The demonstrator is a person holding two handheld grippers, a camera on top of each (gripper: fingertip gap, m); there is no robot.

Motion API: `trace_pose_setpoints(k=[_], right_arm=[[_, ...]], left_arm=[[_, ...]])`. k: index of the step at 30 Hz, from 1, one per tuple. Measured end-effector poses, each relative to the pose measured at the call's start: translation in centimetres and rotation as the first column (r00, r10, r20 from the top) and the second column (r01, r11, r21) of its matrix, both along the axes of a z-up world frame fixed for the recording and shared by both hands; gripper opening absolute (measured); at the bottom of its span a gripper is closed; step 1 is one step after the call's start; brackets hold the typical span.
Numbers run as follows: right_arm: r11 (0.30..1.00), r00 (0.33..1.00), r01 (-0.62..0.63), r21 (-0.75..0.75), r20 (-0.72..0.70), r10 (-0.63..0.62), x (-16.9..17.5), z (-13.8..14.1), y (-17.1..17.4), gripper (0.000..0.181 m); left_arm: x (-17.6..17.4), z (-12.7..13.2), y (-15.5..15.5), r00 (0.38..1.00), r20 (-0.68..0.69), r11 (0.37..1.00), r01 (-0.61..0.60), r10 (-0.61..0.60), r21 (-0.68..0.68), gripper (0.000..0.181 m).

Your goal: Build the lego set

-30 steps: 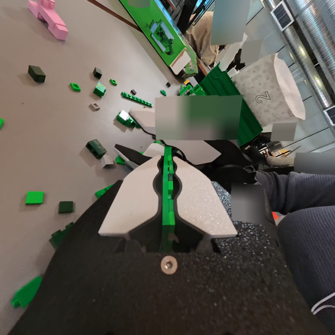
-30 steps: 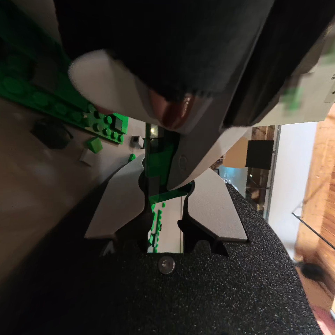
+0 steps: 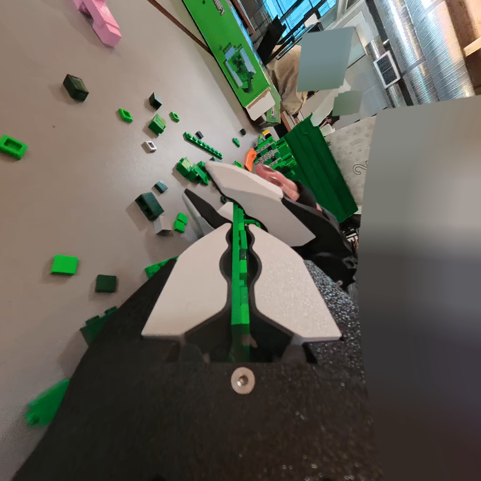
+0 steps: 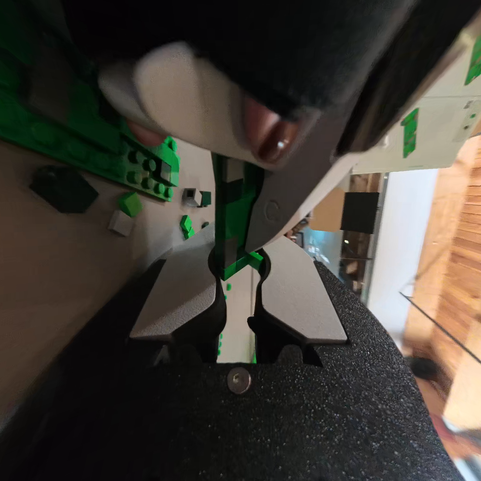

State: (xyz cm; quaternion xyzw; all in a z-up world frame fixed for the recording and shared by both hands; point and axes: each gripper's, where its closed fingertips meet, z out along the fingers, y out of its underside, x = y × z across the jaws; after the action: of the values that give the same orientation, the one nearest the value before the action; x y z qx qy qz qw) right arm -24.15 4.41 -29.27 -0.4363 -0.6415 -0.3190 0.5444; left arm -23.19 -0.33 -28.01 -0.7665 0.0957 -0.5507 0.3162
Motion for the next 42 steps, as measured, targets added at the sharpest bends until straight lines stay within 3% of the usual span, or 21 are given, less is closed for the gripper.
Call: trace_pose_setpoints(k=[11, 18, 29, 42], right_arm=[[0.961, 0.986, -0.167, -0.218, -0.016, 0.168, -0.4, -0.7, -1.3, 0.041], [0.933, 0.975, -0.188, -0.307, 0.058, 0.215, -0.2, -1.1, -2.3, 0.045], [0.868, 0.965, -0.230, -0.440, 0.011, 0.261, -0.5, -1.0, -3.8, 0.054], [0.901, 0.973, -0.188, -0.391, 0.049, 0.224, -0.8, -1.3, -3.4, 0.041]], left_arm=[[0.8, 0.2, -0.9, 0.997, -0.050, 0.995, 0.063, -0.060, 0.076, 0.005], [1.2, 0.1, -1.2, 0.994, -0.069, 0.991, 0.092, -0.086, 0.093, 0.005], [1.4, 0.0, -1.5, 0.991, -0.084, 0.989, 0.116, -0.108, 0.092, 0.005], [1.7, 0.3, -2.1, 0.986, -0.073, 0.980, 0.155, -0.147, 0.122, 0.005]])
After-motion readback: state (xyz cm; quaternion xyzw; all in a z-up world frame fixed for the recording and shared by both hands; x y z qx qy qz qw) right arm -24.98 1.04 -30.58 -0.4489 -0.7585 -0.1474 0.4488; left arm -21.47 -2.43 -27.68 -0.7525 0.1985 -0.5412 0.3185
